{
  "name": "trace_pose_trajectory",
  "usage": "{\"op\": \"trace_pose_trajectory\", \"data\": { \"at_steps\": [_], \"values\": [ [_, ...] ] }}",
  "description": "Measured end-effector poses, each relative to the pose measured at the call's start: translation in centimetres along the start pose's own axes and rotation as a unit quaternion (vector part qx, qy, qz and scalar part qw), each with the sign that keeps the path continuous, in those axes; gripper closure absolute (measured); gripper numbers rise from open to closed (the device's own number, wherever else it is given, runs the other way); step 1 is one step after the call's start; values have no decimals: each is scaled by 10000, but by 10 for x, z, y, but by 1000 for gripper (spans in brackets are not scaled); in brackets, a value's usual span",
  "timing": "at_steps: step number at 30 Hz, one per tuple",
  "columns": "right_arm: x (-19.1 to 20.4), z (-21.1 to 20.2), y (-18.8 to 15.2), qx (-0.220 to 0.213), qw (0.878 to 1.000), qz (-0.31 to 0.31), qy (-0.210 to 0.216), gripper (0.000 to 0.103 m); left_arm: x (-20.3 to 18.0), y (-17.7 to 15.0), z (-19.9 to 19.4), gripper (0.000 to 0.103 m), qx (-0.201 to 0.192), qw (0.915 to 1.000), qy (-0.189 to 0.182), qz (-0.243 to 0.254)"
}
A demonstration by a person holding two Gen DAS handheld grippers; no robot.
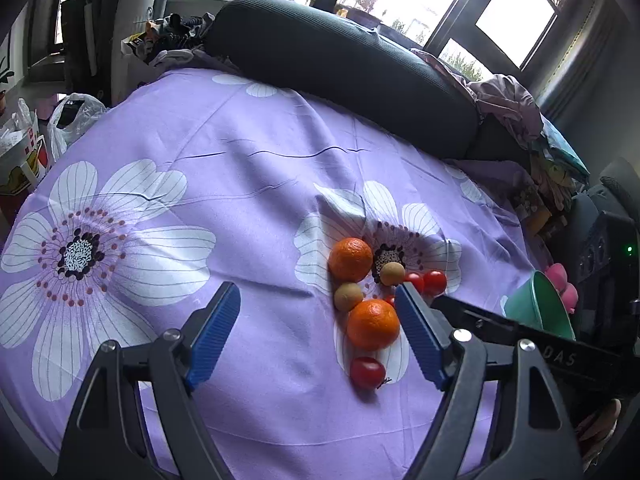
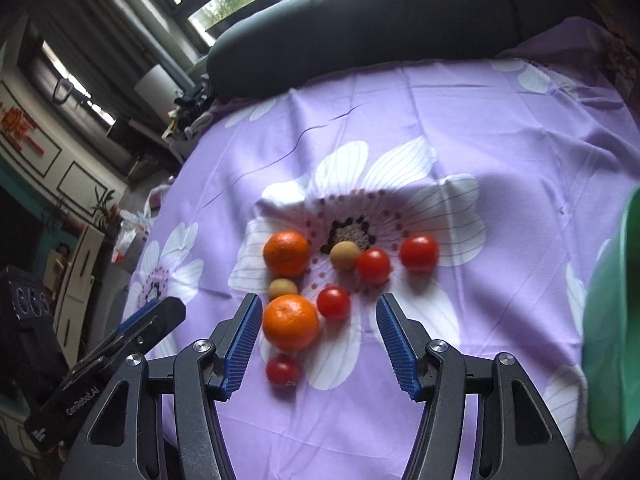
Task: Organize fruits
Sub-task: 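Move the right gripper back to the orange beside the red tomato, then close the right gripper on the orange and lift it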
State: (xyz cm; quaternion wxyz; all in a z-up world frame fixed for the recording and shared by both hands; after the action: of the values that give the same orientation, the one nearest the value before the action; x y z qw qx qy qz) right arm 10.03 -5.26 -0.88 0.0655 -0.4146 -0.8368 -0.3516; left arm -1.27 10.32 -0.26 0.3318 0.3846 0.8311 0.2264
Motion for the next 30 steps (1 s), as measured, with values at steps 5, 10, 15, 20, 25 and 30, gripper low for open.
{"op": "trace_pose_trajectory", "data": {
  "at_steps": [5,10,15,20,25,30],
  "values": [
    [18,35,-16,570,9982,72,174,54,21,2,-2,24,-62,9995,170,-245],
    [20,49,-21,584,9982,87,-98,55,30,4,-5,25,-53,9990,169,-402],
    [21,59,-22,620,9976,-26,-311,55,30,4,-5,25,-17,9991,178,-374],
    [21,69,-25,708,9970,-86,-301,55,25,2,-1,25,26,9994,173,-298],
    [15,60,-26,507,9980,-100,-353,57,17,-3,3,25,73,9997,198,-151],
    [-1,20,-23,170,9986,-260,-428,57,3,-9,9,25,147,9998,154,33]
  ]
}}
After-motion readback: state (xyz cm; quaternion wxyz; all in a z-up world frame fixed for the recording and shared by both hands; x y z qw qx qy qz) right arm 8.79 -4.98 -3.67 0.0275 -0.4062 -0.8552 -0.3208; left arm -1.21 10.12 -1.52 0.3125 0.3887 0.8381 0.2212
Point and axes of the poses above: each gripper's, at about its wrist camera, not at the fingertips, and z roughly the way its jaws point, x to its left, y to its top, the point moved 6 cm from there along z, roughly the way its jaws point, and after that the axes turned 1 degree about -x, right-handed, at the moved point
